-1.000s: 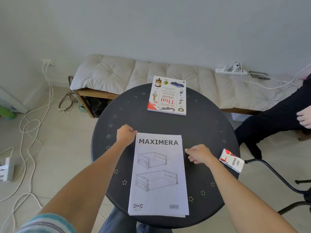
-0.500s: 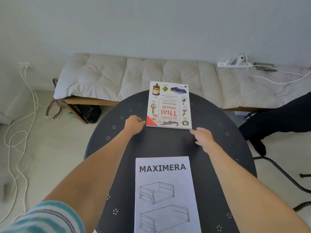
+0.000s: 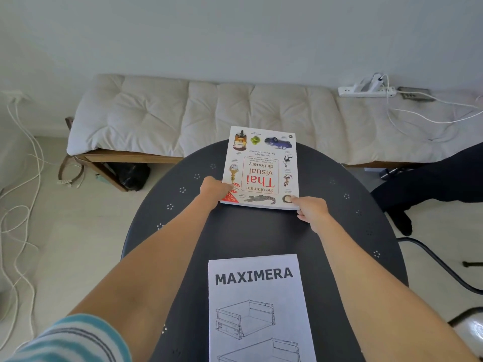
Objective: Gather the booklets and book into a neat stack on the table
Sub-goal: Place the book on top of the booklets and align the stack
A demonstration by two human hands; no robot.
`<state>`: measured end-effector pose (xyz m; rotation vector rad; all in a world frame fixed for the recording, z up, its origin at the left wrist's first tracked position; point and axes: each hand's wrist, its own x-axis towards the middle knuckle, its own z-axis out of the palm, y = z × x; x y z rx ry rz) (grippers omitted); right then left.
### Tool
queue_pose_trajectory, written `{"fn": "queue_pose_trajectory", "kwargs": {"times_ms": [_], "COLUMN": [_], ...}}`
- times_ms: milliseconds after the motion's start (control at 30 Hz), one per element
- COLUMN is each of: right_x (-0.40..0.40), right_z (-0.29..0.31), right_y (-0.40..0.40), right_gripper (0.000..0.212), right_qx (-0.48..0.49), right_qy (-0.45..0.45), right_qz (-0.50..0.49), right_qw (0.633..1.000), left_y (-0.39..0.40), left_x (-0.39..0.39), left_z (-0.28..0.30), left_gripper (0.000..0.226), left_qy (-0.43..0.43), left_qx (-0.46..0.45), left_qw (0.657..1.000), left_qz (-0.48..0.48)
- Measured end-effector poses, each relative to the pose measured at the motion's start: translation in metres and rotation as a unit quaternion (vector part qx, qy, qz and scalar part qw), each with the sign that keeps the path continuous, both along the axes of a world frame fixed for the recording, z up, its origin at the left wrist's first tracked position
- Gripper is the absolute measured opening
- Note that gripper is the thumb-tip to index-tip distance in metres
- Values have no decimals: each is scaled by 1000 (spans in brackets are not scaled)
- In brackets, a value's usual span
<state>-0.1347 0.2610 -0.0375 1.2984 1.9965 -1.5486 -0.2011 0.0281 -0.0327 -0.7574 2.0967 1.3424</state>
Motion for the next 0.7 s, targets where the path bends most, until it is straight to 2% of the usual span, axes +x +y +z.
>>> {"fn": "queue_pose_trajectory", "kwargs": {"times_ms": [133, 200, 300, 467, 600, 700], "right_x": [18, 28, 45, 80, 115, 144], "right_z": [12, 21, 33, 52, 60, 64], "right_y": [-2, -7, -17, -40, -60, -76], "right_gripper": [23, 26, 26, 20, 15, 16], "right_qx": [-112, -158, -195, -206, -213, -216], "right_qy": [2, -6, -10, 0, -1, -1], "right_qz": [-2, 20, 61, 90, 106, 128], "right_qw": [994, 987, 979, 974, 971, 968], "left_y": [-12, -17, -24, -27, -21, -12], "left_x": [8, 19, 42, 96, 149, 188], "left_z": [3, 5, 9, 18, 21, 24], "left_gripper": [20, 20, 25, 38, 37, 42], "left_qy": [-33, -24, -17, -7, -6, 26], "left_qx": [60, 115, 227, 328, 391, 385], "left_qw": [997, 989, 947, 869, 842, 860], "left_qz": [34, 93, 225, 370, 372, 333]}}
